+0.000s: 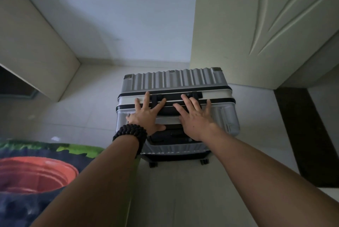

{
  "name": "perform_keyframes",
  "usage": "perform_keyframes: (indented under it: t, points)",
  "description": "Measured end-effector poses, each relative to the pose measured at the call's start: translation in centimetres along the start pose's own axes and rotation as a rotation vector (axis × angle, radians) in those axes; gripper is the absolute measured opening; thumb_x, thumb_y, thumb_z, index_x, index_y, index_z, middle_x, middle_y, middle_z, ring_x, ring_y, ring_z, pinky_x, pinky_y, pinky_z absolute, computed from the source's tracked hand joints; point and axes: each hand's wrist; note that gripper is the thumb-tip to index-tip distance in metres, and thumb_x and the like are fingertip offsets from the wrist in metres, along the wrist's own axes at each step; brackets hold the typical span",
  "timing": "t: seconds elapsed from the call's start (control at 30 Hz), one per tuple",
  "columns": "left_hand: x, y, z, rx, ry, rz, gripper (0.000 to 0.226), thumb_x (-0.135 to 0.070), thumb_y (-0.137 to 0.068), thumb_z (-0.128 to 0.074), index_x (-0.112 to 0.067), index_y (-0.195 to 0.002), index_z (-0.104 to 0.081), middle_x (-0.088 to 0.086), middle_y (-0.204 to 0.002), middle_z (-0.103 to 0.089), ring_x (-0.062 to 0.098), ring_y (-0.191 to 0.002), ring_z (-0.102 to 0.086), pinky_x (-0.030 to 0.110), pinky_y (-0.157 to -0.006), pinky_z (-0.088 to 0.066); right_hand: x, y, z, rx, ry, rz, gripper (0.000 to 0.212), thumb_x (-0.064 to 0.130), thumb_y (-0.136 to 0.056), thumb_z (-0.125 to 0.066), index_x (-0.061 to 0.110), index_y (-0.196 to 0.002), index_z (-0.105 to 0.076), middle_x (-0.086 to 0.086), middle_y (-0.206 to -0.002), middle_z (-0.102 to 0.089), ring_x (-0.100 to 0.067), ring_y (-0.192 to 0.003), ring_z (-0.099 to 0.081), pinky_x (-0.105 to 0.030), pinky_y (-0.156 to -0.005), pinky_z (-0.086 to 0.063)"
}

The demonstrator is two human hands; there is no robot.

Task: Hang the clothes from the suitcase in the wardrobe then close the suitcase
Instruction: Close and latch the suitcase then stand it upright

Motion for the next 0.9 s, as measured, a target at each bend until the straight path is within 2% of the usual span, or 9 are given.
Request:
perform_keyframes:
  t: [0.4, 0.7, 0.9]
  points:
    - [9.3, -25.1, 12.7, 0.006, 0.016, -0.003, 0.097, -0.059, -0.081, -0.063, -0.057, -0.144, 0.010, 0.000, -0.157, 0.028, 0.041, -0.146, 0.014, 0.071, -0.102, -0.031, -1.8, -28.1, 8.3, 0.005, 0.004, -0.036, 0.056, 0.037, -0.101, -0.026, 0.037, -0.149, 0.002, 0.002, -0.160, 0.021, -0.025, -0.148, 0.012, -0.072, -0.109, -0.001]
    - [14.7, -37.5, 19.2, 0.008, 0.007, -0.033, 0.098, -0.059, -0.080, -0.064, -0.056, -0.144, 0.010, 0.001, -0.158, 0.026, 0.040, -0.146, 0.015, 0.073, -0.101, -0.031, -2.1, -41.6, 12.9, -0.001, 0.001, -0.051, 0.053, 0.039, -0.101, -0.025, 0.036, -0.149, -0.001, 0.000, -0.161, 0.016, -0.025, -0.149, 0.007, -0.071, -0.110, -0.003]
    - [18.1, -44.6, 23.2, 0.030, -0.002, -0.022, 0.099, -0.056, -0.081, -0.066, -0.057, -0.144, 0.010, 0.001, -0.158, 0.026, 0.041, -0.145, 0.015, 0.073, -0.101, -0.031, -2.1, -49.9, 15.7, 0.005, 0.013, -0.046, 0.056, 0.041, -0.101, -0.023, 0.036, -0.150, 0.004, -0.001, -0.160, 0.019, -0.026, -0.149, 0.009, -0.071, -0.110, -0.002]
Point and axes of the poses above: each hand's wrist, its own y-axis away from the middle knuckle, its own z-axis out of the back of the hand, x = y × z
